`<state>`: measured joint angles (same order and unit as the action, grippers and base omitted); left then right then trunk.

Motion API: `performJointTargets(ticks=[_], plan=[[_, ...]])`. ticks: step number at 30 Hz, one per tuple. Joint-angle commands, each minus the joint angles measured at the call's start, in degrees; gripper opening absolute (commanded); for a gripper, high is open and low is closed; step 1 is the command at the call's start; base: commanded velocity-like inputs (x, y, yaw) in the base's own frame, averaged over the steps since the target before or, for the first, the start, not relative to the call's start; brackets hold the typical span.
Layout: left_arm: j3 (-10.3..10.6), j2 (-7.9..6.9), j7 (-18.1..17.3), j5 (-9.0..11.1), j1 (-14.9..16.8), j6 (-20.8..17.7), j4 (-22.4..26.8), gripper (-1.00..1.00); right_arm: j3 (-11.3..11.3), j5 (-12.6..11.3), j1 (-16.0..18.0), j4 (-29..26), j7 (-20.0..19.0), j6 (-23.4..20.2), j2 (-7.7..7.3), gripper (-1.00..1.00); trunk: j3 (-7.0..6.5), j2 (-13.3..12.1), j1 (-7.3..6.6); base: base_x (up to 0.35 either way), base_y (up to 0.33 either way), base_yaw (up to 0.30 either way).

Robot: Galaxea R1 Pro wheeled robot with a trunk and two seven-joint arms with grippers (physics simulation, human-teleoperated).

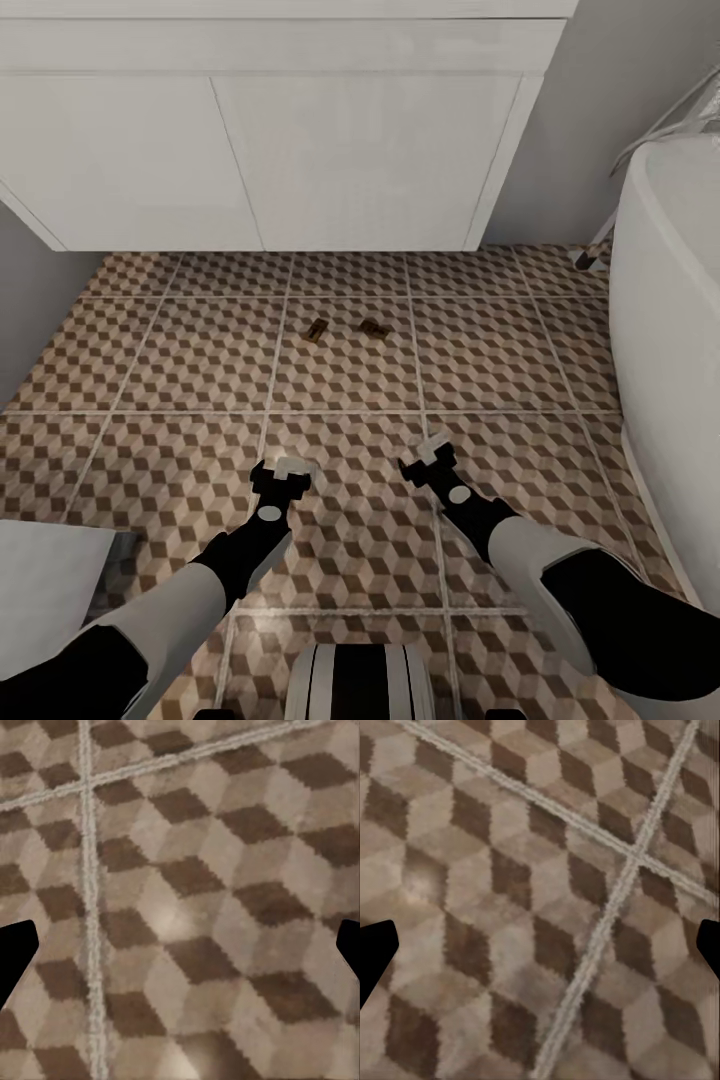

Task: Take the four mousetraps from the cabinet in the bathroom and place them on the bathroom floor. Make sure all four end up on the same floor surface, and ensure that at least two of them are either under or directly next to the same bathroom sink.

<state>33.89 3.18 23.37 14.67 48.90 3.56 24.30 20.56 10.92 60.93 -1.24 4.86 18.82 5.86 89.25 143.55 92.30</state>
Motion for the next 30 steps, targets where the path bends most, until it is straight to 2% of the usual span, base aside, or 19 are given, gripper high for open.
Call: performJointTargets(ticks=[1,16,24,30], plan=[[0.47,-0.03,0.36,0.62,0.05,0.3,-0.07,1.0,0.16,0.6,-0.19,0.1,0.5,0.12,-0.15,1.0,-0.2,0.0,-0.03,0.0,0.0,0.0],[0.47,-0.06,0.26,0.62,-0.19,0.37,-0.46,1.0,0.13,0.6,-0.7,0.08,0.5,1.54,-0.87,1.0,-3.52,-0.2,-0.42,0.0,0.0,0.0],[0.47,-0.03,-1.41,0.62,-0.67,0.51,-3.37,1.0,0.17,0.6,-0.81,0.1,0.5,1.73,-1.13,1.0,-5.29,-0.31,-0.62,0.0,0.0,0.0],[0.47,-0.09,-3.84,0.62,-0.8,0.63,-6.07,1.0,0.12,0.6,-2.99,0.03,0.5,1.81,-1.26,1.0,-6.37,-2.72,-1.94,0.0,0.0,0.0]])
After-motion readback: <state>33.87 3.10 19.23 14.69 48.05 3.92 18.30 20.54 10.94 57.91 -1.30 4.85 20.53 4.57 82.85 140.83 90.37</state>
